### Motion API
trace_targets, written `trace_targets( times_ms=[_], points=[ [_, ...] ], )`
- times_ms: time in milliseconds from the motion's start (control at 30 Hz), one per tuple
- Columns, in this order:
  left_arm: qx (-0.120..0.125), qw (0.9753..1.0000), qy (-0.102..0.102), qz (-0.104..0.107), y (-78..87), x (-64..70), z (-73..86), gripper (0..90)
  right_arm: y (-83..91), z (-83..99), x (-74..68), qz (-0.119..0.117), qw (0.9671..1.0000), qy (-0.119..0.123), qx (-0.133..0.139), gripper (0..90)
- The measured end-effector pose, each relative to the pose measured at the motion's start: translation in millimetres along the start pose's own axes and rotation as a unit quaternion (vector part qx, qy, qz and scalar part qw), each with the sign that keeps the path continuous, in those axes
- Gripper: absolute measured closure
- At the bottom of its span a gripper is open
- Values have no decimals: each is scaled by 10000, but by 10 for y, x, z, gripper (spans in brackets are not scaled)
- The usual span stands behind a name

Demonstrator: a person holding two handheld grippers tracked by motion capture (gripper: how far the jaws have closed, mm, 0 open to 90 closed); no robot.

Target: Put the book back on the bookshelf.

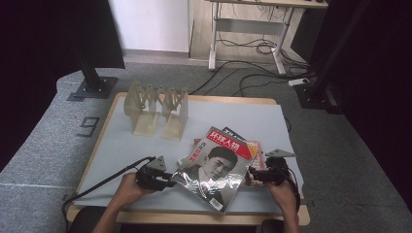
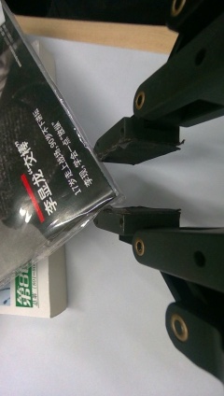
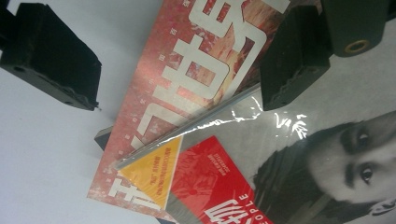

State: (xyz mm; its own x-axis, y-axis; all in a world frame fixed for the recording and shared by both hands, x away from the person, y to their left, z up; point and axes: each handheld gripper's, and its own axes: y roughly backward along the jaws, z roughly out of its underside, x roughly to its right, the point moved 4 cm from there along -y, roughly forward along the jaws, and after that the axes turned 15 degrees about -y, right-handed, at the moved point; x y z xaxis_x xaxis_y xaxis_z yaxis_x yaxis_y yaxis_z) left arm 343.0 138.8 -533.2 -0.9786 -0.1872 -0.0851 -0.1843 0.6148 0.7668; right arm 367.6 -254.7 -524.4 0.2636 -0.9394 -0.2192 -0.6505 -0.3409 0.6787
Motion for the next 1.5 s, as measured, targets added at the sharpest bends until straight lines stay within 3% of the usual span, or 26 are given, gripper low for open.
trace_targets(
  times_ms=[600,833,933,1167,1400,1500],
  points=[
    [-16,9998,-124,-182,-265,-11,-275,663,41,-41,83,71,9999,-78,48,124],
    [-57,9997,-167,-186,-305,1,-293,621,1,-70,172,143,9998,-133,28,122],
    [-151,9994,-240,-213,-293,15,-275,598,-41,-119,241,139,9996,-233,34,111],
    [-89,9996,-222,-168,-247,33,-230,632,-184,-247,281,-41,9992,-385,-3,91],
    [-55,9996,-219,-142,-237,39,-236,651,-340,-398,356,30,9990,-413,-152,84],
    [-55,9997,-211,-139,-236,40,-237,658,-408,-431,405,-125,9979,-581,-242,73]
  ],
)
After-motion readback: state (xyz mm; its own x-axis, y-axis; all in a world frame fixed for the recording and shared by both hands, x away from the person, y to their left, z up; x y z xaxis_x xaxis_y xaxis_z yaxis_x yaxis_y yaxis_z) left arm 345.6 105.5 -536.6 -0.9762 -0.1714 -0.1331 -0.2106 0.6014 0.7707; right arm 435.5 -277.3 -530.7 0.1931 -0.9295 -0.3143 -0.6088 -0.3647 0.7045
